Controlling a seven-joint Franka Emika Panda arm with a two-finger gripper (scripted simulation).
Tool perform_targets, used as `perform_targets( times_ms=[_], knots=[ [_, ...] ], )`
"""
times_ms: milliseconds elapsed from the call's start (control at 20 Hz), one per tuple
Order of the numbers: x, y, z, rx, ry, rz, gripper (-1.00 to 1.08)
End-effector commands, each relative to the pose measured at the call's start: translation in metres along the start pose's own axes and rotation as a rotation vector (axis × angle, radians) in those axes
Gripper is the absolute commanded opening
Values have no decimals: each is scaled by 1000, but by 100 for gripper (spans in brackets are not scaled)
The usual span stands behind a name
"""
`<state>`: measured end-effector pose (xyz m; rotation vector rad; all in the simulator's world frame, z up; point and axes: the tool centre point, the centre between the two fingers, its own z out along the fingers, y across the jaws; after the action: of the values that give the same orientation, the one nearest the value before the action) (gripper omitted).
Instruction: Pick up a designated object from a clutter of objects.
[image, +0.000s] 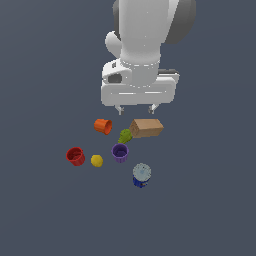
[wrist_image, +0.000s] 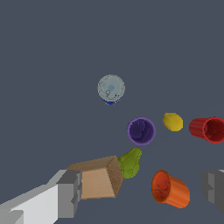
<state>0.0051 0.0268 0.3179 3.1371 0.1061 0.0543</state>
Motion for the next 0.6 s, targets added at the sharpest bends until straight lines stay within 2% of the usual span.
perform_targets(
  times_ms=[0,550],
  knots=[
    [0,0,0,0,0,0,100],
    [-3,-11,7,-33,-16,-53,100]
  ],
)
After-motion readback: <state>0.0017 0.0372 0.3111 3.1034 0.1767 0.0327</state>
